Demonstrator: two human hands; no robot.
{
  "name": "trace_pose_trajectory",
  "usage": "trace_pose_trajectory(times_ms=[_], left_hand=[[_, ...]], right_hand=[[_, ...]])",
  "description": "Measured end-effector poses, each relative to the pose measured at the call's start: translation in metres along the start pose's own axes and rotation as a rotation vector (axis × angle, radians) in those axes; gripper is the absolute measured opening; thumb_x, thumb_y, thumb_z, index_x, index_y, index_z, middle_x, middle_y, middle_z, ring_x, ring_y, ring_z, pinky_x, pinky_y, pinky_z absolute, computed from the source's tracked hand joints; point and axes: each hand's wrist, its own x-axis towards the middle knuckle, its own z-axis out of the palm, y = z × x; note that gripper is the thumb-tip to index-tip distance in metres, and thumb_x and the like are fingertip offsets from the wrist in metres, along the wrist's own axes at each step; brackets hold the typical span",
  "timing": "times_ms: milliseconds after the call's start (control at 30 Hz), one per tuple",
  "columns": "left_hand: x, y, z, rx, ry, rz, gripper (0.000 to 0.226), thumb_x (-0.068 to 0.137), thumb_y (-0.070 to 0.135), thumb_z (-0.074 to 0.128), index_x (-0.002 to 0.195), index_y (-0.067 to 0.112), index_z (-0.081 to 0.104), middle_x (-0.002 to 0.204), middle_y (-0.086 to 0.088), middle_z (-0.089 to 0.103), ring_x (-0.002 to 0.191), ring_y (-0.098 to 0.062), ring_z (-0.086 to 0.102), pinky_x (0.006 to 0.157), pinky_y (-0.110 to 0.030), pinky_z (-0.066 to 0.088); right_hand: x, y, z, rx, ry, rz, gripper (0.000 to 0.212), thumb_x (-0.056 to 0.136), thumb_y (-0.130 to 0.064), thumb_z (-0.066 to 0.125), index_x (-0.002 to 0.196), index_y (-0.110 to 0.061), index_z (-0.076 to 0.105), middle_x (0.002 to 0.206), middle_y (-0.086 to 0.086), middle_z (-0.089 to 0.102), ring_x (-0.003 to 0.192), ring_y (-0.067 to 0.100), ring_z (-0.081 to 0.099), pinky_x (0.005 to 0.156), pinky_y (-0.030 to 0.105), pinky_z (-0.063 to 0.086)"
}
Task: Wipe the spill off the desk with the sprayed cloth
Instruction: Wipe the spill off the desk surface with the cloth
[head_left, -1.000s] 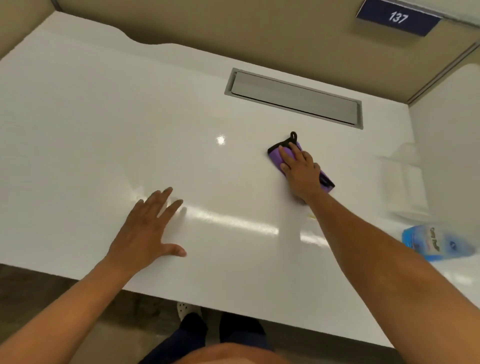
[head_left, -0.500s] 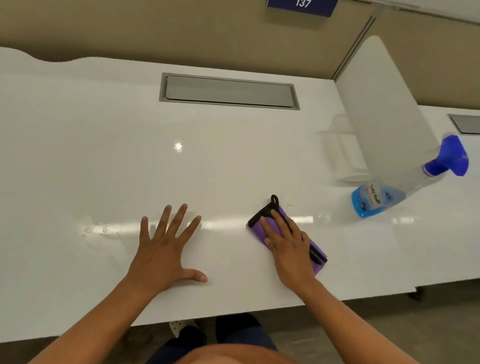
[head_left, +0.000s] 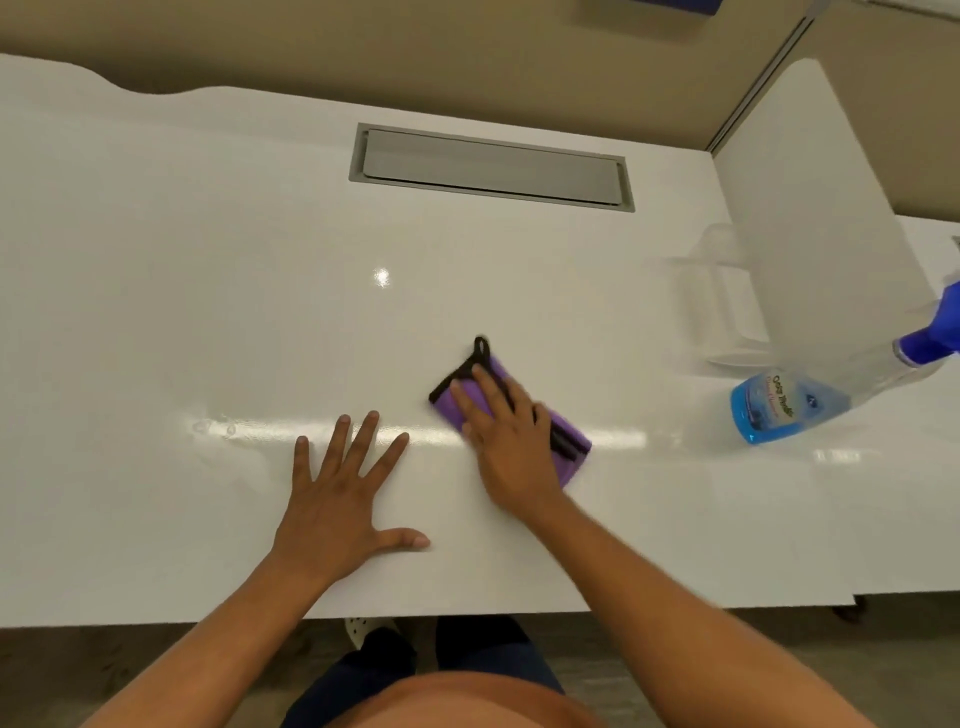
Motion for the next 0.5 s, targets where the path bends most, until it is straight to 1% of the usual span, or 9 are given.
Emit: trace_pose_trajectory(times_ms=[33,100,167,233,300,400,433,500], left_hand=[[0.0,0.0,0.002,-0.011,0.006,-0.005,0.127,0.069,0.112,0.028,0.173,0.039,0.017,0.184,-0.002,0.003,0.17,-0.033,0.004,0.129,-0.076,0.012],[0.0,0.001,0.003,-0.043,0.012,-0.015,0.124,0.071,0.111,0.027,0.173,0.042,0.013,0.184,0.0,-0.002,0.17,-0.031,-0.002,0.13,-0.074,0.007],[-0.001,0.002,0.004,-0.052,0.022,-0.018,0.12,0.075,0.11,0.024,0.172,0.043,0.011,0.184,0.001,-0.004,0.17,-0.03,-0.004,0.131,-0.073,0.005],[-0.002,0.004,0.005,-0.062,0.023,-0.033,0.115,0.078,0.108,0.021,0.172,0.043,0.012,0.184,0.002,-0.004,0.17,-0.03,-0.005,0.131,-0.072,0.004],[-0.003,0.005,0.003,-0.074,0.021,-0.055,0.112,0.079,0.107,0.018,0.172,0.045,0.009,0.184,0.004,-0.009,0.17,-0.028,-0.01,0.132,-0.071,-0.001],[-0.007,0.006,-0.003,-0.074,0.029,-0.057,0.109,0.08,0.106,0.012,0.171,0.046,0.001,0.182,0.005,-0.018,0.168,-0.026,-0.019,0.132,-0.067,-0.01],[-0.01,0.006,-0.004,-0.081,0.052,-0.054,0.108,0.082,0.105,0.014,0.171,0.045,0.002,0.183,0.004,-0.016,0.169,-0.027,-0.018,0.132,-0.067,-0.01],[-0.017,0.003,-0.003,-0.085,0.101,-0.055,0.106,0.085,0.103,0.021,0.173,0.043,0.007,0.184,0.002,-0.01,0.169,-0.028,-0.013,0.132,-0.069,-0.006]], right_hand=[[-0.024,-0.003,0.003,0.005,-0.015,-0.025,0.057,0.108,-0.034,0.043,0.162,-0.04,0.027,0.174,-0.006,0.018,0.157,0.032,0.022,0.118,0.06,0.031],[-0.07,0.004,0.006,0.02,-0.054,-0.017,0.057,0.109,-0.036,0.04,0.163,-0.042,0.022,0.175,-0.008,0.015,0.161,0.029,0.014,0.124,0.057,0.025],[-0.105,0.024,0.004,0.01,-0.063,0.052,0.058,0.107,-0.038,0.039,0.163,-0.043,0.023,0.175,-0.009,0.015,0.161,0.026,0.013,0.123,0.055,0.027],[-0.114,0.05,-0.003,0.007,-0.064,0.152,0.058,0.107,-0.037,0.038,0.163,-0.043,0.023,0.174,-0.009,0.015,0.161,0.024,0.015,0.12,0.054,0.031],[-0.098,0.074,-0.013,0.022,-0.033,0.249,0.056,0.11,-0.035,0.037,0.163,-0.043,0.021,0.174,-0.007,0.017,0.158,0.026,0.021,0.119,0.054,0.032],[-0.031,0.103,-0.031,0.023,0.041,0.412,0.054,0.11,-0.037,0.036,0.163,-0.041,0.023,0.174,-0.003,0.02,0.153,0.034,0.027,0.113,0.06,0.031],[-0.005,0.106,-0.036,0.031,0.058,0.445,0.053,0.11,-0.038,0.036,0.163,-0.04,0.026,0.174,-0.002,0.02,0.151,0.035,0.028,0.112,0.061,0.03],[0.042,0.1,-0.043,0.036,0.065,0.453,0.053,0.11,-0.038,0.035,0.163,-0.037,0.028,0.174,0.001,0.019,0.15,0.037,0.027,0.112,0.063,0.03]])
